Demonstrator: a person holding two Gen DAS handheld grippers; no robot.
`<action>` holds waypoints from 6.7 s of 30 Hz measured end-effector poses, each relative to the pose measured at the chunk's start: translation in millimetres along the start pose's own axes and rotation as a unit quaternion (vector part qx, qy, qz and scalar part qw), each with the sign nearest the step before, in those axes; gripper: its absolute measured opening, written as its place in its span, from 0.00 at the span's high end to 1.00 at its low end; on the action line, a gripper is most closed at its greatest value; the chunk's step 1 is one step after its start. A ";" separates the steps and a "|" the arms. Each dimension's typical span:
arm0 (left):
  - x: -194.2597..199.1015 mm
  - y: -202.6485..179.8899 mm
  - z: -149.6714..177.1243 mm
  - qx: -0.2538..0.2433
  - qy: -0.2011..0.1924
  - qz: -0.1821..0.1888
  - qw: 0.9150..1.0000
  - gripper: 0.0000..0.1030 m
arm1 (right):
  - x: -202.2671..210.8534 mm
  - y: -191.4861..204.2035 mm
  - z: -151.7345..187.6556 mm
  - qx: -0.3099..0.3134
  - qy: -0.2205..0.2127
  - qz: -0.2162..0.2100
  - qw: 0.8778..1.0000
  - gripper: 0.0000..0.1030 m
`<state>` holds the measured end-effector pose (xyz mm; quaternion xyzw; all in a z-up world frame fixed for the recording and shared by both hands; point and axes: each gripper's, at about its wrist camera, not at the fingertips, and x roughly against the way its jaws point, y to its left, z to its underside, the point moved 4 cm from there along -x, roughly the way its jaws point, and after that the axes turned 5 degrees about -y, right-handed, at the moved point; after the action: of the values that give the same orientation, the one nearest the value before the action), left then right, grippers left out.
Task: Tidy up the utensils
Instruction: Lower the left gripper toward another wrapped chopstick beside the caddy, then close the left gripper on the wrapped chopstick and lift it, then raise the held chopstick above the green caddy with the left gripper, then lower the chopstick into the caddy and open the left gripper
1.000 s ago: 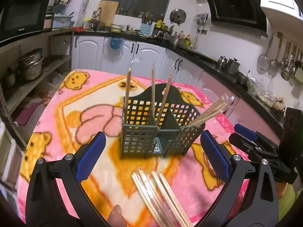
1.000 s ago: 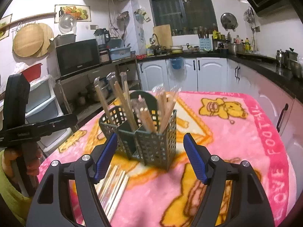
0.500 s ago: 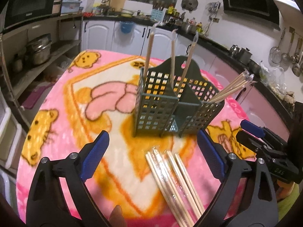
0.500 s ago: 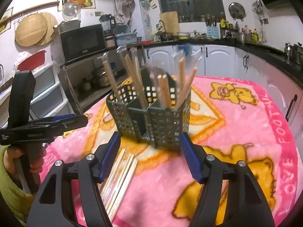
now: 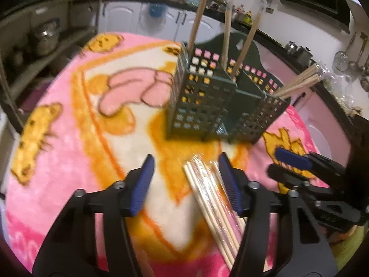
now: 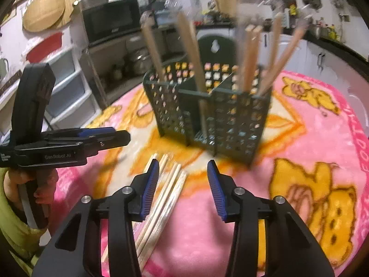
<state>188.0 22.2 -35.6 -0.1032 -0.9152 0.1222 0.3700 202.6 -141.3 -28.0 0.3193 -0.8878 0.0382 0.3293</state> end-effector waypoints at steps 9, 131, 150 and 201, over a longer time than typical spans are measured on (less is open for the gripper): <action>-26.7 4.6 10.9 0.025 0.052 0.027 0.998 0.65 | -39.4 2.9 0.5 0.021 0.056 -0.015 0.998 0.69; 81.8 -103.3 -114.8 -0.089 -0.159 0.116 0.976 0.94 | 142.4 -22.0 -113.1 -0.007 -0.237 -0.012 0.971 0.94; 113.8 -101.3 -170.3 -0.099 -0.239 0.095 0.961 0.94 | 162.6 -20.6 -170.2 0.012 -0.310 0.013 0.951 0.94; 15.0 -47.1 -182.4 -0.077 -0.205 0.015 0.976 0.93 | 45.6 -83.5 -171.4 -0.031 -0.245 0.100 0.964 0.94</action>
<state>300.9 8.6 115.3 -0.1177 -0.9767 0.0752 0.1632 321.7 -184.7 121.6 0.2182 -0.9694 -0.0363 0.1061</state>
